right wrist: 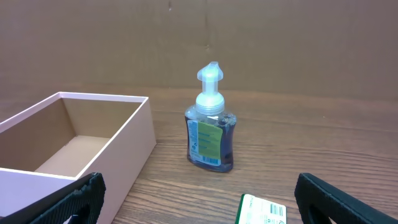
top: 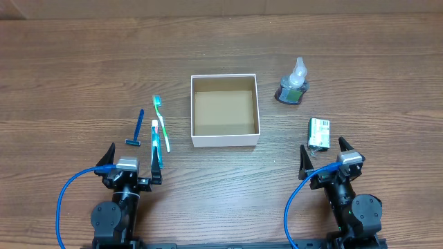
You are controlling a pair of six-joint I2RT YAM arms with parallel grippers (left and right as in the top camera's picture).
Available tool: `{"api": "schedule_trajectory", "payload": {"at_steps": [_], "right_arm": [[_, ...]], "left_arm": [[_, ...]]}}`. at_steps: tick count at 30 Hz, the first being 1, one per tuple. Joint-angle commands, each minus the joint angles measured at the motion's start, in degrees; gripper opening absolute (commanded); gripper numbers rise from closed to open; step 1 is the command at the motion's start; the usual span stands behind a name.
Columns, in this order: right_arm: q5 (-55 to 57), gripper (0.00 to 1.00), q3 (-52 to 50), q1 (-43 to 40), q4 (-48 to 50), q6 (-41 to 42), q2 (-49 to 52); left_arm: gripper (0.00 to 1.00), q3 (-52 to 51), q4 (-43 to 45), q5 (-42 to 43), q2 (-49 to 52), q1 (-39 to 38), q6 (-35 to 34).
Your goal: Pack container
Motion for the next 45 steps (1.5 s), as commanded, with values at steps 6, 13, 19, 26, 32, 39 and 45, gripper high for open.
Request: {"api": "schedule_trajectory", "payload": {"at_steps": [6, 13, 19, 26, 32, 39, 45], "right_arm": [[-0.1, 1.00, -0.1, -0.3, 0.3, -0.2, -0.6], [-0.1, 1.00, -0.1, -0.3, 0.3, -0.2, -0.6], [-0.1, 1.00, -0.1, -0.3, 0.3, -0.2, -0.6], [-0.1, 1.00, -0.1, -0.3, 0.3, -0.2, -0.6], [-0.1, 1.00, -0.1, -0.3, 0.3, -0.2, -0.6], [-5.4, 1.00, 0.0, -0.3, 3.9, 0.2, -0.6], [-10.5, 1.00, 3.2, -0.3, 7.1, 8.3, -0.6]], "left_arm": [[1.00, -0.2, -0.1, -0.6, -0.6, 0.5, 0.0], [1.00, -0.2, -0.1, -0.6, -0.6, 0.5, 0.0], [1.00, -0.2, -0.1, -0.6, -0.6, 0.5, 0.0], [1.00, -0.2, -0.1, -0.6, -0.6, 0.5, 0.0], [1.00, -0.2, -0.1, -0.6, -0.6, 0.5, 0.0], [1.00, -0.2, -0.1, -0.6, -0.6, 0.5, 0.0], [1.00, -0.2, -0.1, -0.6, -0.6, 0.5, 0.0]]}}
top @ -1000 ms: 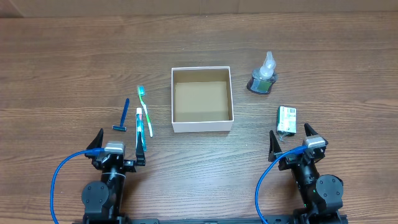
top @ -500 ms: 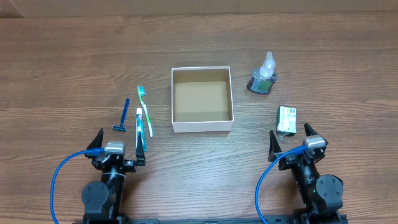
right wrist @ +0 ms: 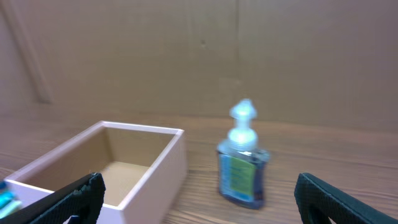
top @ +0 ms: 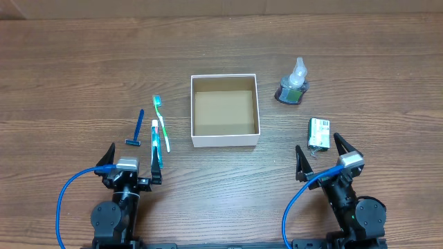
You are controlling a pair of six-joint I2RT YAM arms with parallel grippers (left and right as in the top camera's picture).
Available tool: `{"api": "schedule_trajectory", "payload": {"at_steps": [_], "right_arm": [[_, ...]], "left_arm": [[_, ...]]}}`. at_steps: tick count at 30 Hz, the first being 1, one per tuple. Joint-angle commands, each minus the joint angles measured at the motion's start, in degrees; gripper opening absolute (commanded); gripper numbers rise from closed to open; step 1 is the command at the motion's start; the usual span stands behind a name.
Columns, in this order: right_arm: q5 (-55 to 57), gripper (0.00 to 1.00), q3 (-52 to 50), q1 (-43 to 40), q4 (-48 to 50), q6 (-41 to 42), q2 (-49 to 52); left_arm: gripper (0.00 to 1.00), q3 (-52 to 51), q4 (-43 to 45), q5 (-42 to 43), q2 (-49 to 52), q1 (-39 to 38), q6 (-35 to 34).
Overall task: Pack container
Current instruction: 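Reach the right gripper to the soap pump bottle and grasp it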
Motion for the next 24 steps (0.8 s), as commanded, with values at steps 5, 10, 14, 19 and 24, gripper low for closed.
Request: {"api": "schedule_trajectory", "payload": {"at_steps": [5, 10, 14, 19, 24], "right_arm": [[2.1, 1.00, 13.8, -0.3, -7.0, 9.8, 1.8], [4.9, 1.00, 31.7, -0.3, -16.9, 11.8, 16.3], [4.9, 1.00, 48.9, -0.3, -29.0, 11.8, 32.7], [3.6, 1.00, 77.0, -0.3, -51.5, 11.8, 57.3], [2.5, 1.00, 84.3, -0.3, -54.2, 11.6, 68.5]], "left_arm": [[1.00, -0.2, -0.1, -0.6, -0.6, 0.5, 0.0], [1.00, -0.2, -0.1, -0.6, -0.6, 0.5, 0.0], [1.00, -0.2, -0.1, -0.6, -0.6, 0.5, 0.0], [1.00, -0.2, -0.1, -0.6, -0.6, 0.5, 0.0], [1.00, -0.2, -0.1, -0.6, -0.6, 0.5, 0.0]]}}
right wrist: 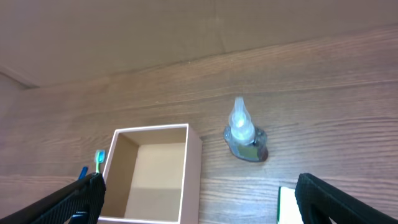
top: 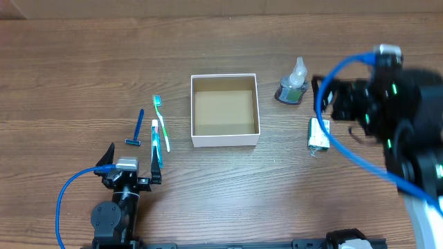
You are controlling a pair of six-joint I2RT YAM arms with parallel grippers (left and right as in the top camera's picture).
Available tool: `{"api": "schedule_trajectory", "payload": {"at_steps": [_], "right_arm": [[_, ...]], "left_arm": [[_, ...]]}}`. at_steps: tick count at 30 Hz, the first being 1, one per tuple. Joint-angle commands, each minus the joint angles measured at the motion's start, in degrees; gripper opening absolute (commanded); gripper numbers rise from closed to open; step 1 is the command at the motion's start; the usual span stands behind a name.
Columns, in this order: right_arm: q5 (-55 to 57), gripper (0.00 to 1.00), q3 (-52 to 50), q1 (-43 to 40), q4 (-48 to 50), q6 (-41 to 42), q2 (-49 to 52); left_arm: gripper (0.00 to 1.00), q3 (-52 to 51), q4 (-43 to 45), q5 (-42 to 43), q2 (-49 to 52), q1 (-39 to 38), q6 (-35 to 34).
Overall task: Pack container
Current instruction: 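Reach the right gripper to the soap pump bottle and grasp it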
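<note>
An open white box [top: 225, 111] with a brown inside sits mid-table, also seen in the right wrist view [right wrist: 193, 155]. A clear soap pump bottle [top: 292, 86] [right wrist: 244, 135] stands to its right. A small green and white packet [top: 319, 133] [right wrist: 285, 205] lies nearer the front. A green toothbrush [top: 160, 119], a blue razor [top: 136, 129] and a toothpaste tube [top: 156, 144] lie left of the box. My right gripper [right wrist: 208, 208] is open and empty, raised high over the packet and bottle [top: 342, 104]. My left gripper [top: 131, 164] rests open near the tube.
Wood-grain table [top: 83, 69] all round. A brown cardboard wall [right wrist: 124, 31] stands along the far edge. The right arm's blue cable [top: 346, 149] loops over the table's right side. The left arm's cable [top: 66, 200] curls at the front left.
My right arm has risen from its low place at the front right to high over the packet and bottle. Its camera now looks down on the box. The objects and the left arm have not moved.
My two arms first sat low at the front edge with open grippers, the right camera level with the bottle and box. The right gripper then tilted up slightly. Now it hangs high over the table's right side, open and empty.
</note>
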Motion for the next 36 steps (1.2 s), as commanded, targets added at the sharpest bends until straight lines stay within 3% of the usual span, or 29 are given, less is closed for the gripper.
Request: {"api": "schedule_trajectory", "payload": {"at_steps": [1, 7, 18, 23, 36], "right_arm": [[-2.6, 1.00, 3.3, -0.2, -1.2, 0.1, 6.3], [-1.1, 1.00, 3.2, -0.2, -4.1, 0.0, 15.3], [5.9, 0.99, 3.1, -0.1, -1.0, -5.2, 25.0], [7.6, 0.92, 0.2, 0.0, 3.5, -7.5, 25.6], [15.1, 0.89, -14.1, 6.4, 23.2, -10.2, 25.7]], "left_arm": [[1.00, -0.2, -0.1, -0.2, -0.5, 0.5, 0.0], [1.00, -0.2, -0.1, -0.2, -0.5, 0.5, 0.0], [1.00, -0.2, -0.1, -0.2, -0.5, 0.5, 0.0], [1.00, -0.2, -0.1, -0.2, -0.5, 0.5, 0.0], [1.00, -0.2, -0.1, -0.2, -0.5, 0.5, 0.0]]}}
